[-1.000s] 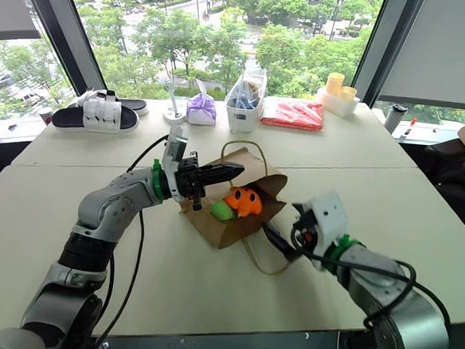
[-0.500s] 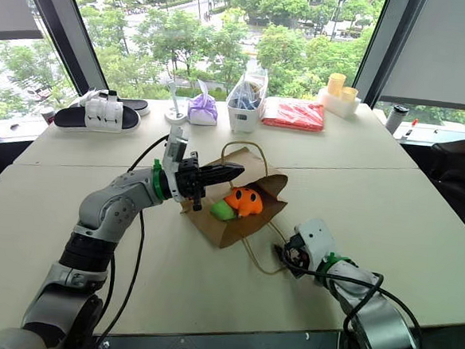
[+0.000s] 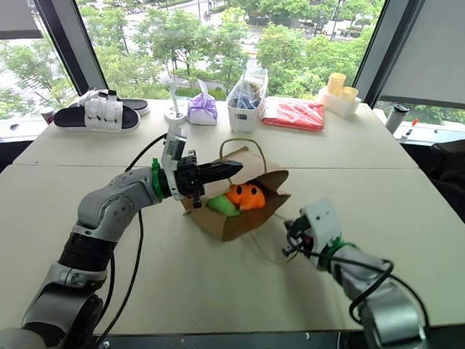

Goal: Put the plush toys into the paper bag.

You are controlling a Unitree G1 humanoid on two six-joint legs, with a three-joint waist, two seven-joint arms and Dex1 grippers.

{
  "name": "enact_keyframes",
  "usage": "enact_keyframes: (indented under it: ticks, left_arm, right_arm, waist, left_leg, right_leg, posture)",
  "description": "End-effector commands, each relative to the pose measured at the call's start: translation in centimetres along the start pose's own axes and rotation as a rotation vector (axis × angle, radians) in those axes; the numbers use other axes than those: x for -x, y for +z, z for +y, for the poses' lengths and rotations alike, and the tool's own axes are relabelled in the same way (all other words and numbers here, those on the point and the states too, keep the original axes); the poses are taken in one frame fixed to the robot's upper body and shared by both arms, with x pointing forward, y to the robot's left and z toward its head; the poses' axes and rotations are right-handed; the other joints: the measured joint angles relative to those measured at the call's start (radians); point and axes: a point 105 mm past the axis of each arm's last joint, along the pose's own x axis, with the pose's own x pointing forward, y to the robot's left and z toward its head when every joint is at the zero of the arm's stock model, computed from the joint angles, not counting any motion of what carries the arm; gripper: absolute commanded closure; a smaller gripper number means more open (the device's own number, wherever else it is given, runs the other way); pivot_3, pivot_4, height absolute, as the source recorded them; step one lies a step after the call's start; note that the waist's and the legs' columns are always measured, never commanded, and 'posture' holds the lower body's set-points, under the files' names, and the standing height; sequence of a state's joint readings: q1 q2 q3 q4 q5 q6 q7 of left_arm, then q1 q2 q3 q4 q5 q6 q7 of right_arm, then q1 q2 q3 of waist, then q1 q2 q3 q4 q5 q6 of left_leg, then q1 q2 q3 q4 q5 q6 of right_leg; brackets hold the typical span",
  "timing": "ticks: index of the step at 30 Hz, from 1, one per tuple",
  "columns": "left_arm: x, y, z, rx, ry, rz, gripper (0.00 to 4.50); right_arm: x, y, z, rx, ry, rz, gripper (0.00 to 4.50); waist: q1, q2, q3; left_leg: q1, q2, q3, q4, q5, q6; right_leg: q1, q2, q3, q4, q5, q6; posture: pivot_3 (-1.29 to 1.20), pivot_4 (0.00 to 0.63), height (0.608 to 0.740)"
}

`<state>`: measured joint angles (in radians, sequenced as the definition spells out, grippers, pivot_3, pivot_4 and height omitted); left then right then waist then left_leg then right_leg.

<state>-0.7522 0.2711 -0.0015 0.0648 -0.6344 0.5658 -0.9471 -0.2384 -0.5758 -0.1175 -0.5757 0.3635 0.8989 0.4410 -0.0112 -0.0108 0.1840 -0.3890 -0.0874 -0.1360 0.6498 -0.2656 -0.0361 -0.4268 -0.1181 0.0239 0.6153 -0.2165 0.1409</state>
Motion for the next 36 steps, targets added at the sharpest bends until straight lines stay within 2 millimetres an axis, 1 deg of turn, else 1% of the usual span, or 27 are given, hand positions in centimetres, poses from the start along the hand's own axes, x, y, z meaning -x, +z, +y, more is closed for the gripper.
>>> enact_keyframes:
  ticks: [1,4,6,9,12,14,16,18,21,22,24,25,26,27,28,29,31,32,33,34,36]
  left_arm:
    - [-0.6,2.8,0.3,-0.063,-0.011,-0.067,4.5]
    - [-0.8,3.2,0.7,-0.066,-0.013,-0.071,4.5]
    - [-0.8,3.3,0.9,-0.068,-0.013,-0.069,4.5]
    - [-0.7,3.5,1.0,-0.065,-0.01,-0.072,4.5]
    - [-0.5,3.3,1.0,-0.064,-0.011,-0.059,4.5]
    - [-0.2,2.3,0.9,-0.062,-0.001,-0.027,4.5]
    - [0.0,1.2,0.7,-0.077,-0.003,0.017,4.5]
    - [0.2,0.5,0.4,-0.074,-0.013,0.045,4.5]
    - [0.6,0.2,0.4,-0.058,-0.01,0.064,4.5]
    - [0.9,0.1,0.4,-0.05,-0.006,0.074,4.24]
    - [1.7,0.0,0.6,-0.048,0.011,0.102,3.71]
    - [2.1,-0.1,0.8,-0.05,0.02,0.114,3.3]
    - [2.6,0.0,0.9,-0.049,0.031,0.119,2.81]
    - [2.9,0.3,1.1,-0.048,0.042,0.119,2.2]
    - [3.2,0.4,1.2,-0.047,0.049,0.118,1.81]
    - [3.4,0.6,1.3,-0.049,0.057,0.118,1.19]
    - [4.2,1.2,1.5,-0.058,0.076,0.126,0.12]
    - [4.4,1.3,1.5,-0.059,0.081,0.129,0.0]
    - [4.7,1.8,1.6,-0.068,0.096,0.127,0.0]
    - [5.3,2.4,1.5,-0.071,0.104,0.125,0.0]
    - [6.8,3.8,1.1,-0.053,0.115,0.122,0.0]
  right_arm:
    - [1.7,6.8,-0.5,0.034,0.027,-0.203,4.47]
    - [2.0,9.3,-1.1,0.045,0.038,-0.241,4.47]
    - [2.1,10.0,-0.9,0.047,0.062,-0.246,4.47]
    - [2.1,10.4,-0.6,0.042,0.084,-0.254,4.47]
    - [1.8,10.0,-0.5,0.042,0.087,-0.231,4.47]
    - [1.5,8.5,-0.5,0.056,0.082,-0.184,4.47]
    - [1.5,7.7,-0.6,0.066,0.075,-0.159,4.47]
    - [1.6,7.6,-0.7,0.066,0.073,-0.157,4.47]
    - [1.8,7.6,-0.8,0.078,0.073,-0.153,4.47]
    - [1.8,7.7,-0.8,0.081,0.075,-0.155,4.5]
    - [2.0,8.1,-0.8,0.084,0.079,-0.172,3.94]
    - [2.1,8.3,-0.8,0.083,0.081,-0.18,3.67]
    - [2.2,8.6,-0.8,0.078,0.086,-0.193,3.21]
    - [2.3,8.9,-0.8,0.074,0.089,-0.204,2.59]
    - [2.4,9.1,-0.7,0.072,0.092,-0.211,2.18]
    - [2.5,9.3,-0.8,0.071,0.09,-0.22,1.59]
    - [2.7,10.0,-1.1,0.07,0.078,-0.243,0.5]
    - [2.8,10.2,-1.1,0.069,0.075,-0.248,0.09]
    - [3.0,10.6,-1.2,0.071,0.073,-0.262,0.09]
    - [3.5,11.5,-2.0,0.073,0.032,-0.302,0.09]
    - [4.8,13.2,-3.8,0.019,-0.045,-0.381,0.09]
  waist:
    - [0.0,0.0,0.0]
    - [0.001,0.0,0.0]
    - [0.002,0.0,0.0]
    - [0.001,0.0,0.0]
    - [0.0,0.0,0.0]
    - [0.0,0.0,0.0]
    - [0.0,0.0,0.0]
    - [0.0,0.0,0.0]
    - [0.0,0.0,0.0]
    - [0.0,0.0,0.0]
    - [0.0,0.0,0.0]
    - [-0.001,0.0,0.0]
    - [-0.002,0.0,0.0]
    - [-0.002,0.0,0.0]
    - [-0.001,0.0,0.0]
    - [-0.001,0.0,0.0]
    - [-0.001,0.0,0.0]
    - [-0.001,0.0,0.0]
    - [0.0,0.0,0.0]
    - [0.0,0.0,0.0]
    - [-0.001,0.0,0.001]
  left_leg:
    - [0.0,0.0,0.0,0.0,0.0,0.0]
    - [0.0,0.0,0.0,0.0,0.0,0.0]
    - [0.0,0.0,0.0,-0.001,0.0,0.001]
    - [-0.001,0.0,0.0,-0.001,-0.001,0.001]
    - [-0.002,0.0,0.0,-0.001,-0.001,0.001]
    - [-0.002,0.0,0.0,-0.001,-0.001,0.001]
    - [-0.001,0.0,0.001,0.0,-0.001,0.001]
    - [-0.001,0.0,0.001,0.0,-0.001,0.001]
    - [-0.001,0.0,0.001,0.0,-0.001,0.001]
    - [-0.001,0.0,0.001,0.0,-0.001,0.001]
    - [-0.001,0.0,0.001,0.0,-0.001,0.001]
    - [-0.001,0.0,0.001,0.0,-0.001,0.001]
    - [-0.001,0.0,0.001,0.0,-0.001,0.001]
    - [-0.001,0.0,0.001,0.0,-0.001,0.001]
    - [-0.001,0.0,0.001,-0.001,-0.001,0.001]
    - [-0.001,0.0,0.001,0.0,-0.001,0.001]
    - [-0.001,0.0,0.001,0.0,-0.001,0.001]
    - [-0.001,0.0,0.001,0.0,-0.001,0.001]
    - [-0.001,0.0,0.001,0.0,-0.001,0.001]
    - [-0.001,0.0,0.001,0.0,-0.001,0.001]
    - [-0.002,0.0,0.0,0.0,-0.001,0.001]
  right_leg:
    - [0.0,0.0,0.0,0.0,0.0,0.0]
    - [0.0,0.0,0.0,0.0,0.0,0.0]
    - [0.0,0.0,-0.001,-0.001,0.0,0.0]
    - [-0.001,0.0,-0.001,-0.001,0.0,0.0]
    - [-0.002,-0.001,-0.001,-0.001,0.0,0.0]
    - [-0.002,-0.001,-0.001,-0.001,0.0,0.0]
    - [-0.001,-0.001,-0.001,-0.001,0.0,0.0]
    - [-0.002,-0.001,0.0,0.0,0.0,0.0]
    - [-0.002,-0.001,0.0,0.0,0.0,0.0]
    - [-0.002,-0.001,0.0,0.0,0.0,0.0]
    - [-0.002,-0.001,0.0,0.0,0.0,0.0]
    - [-0.002,-0.001,0.0,0.0,0.0,0.0]
    - [-0.002,-0.001,0.0,0.0,0.0,0.0]
    - [-0.002,-0.001,0.0,0.0,0.0,0.0]
    - [-0.002,-0.001,0.0,0.0,0.0,0.0]
    - [-0.002,-0.001,0.0,0.0,0.0,0.0]
    - [-0.002,-0.001,0.0,0.0,0.0,0.0]
    - [-0.002,-0.001,0.0,0.0,0.0,0.0]
    - [-0.002,-0.001,0.0,0.0,0.0,0.0]
    - [-0.002,-0.001,0.0,0.0,0.0,0.0]
    - [-0.002,-0.001,0.0,0.0,0.0,0.0]
  posture:
    - [0.0,0.15,0.74]
    - [0.0,0.15,0.74]
    - [0.0,0.15,0.74]
    - [0.0,0.15,0.74]
    - [0.0,0.15,0.74]
    - [0.0,0.15,0.74]
    - [0.0,0.15,0.74]
    - [0.0,0.15,0.74]
    - [0.0,0.15,0.74]
    - [0.0,0.15,0.74]
    - [0.0,0.15,0.74]
    - [0.0,0.15,0.74]
    - [0.0,0.15,0.74]
    - [0.0,0.15,0.74]
    - [0.0,0.15,0.74]
    - [0.0,0.15,0.74]
    - [0.0,0.15,0.74]
    - [0.0,0.15,0.74]
    - [0.0,0.15,0.74]
    - [0.0,0.15,0.74]
    - [0.0,0.15,0.74]
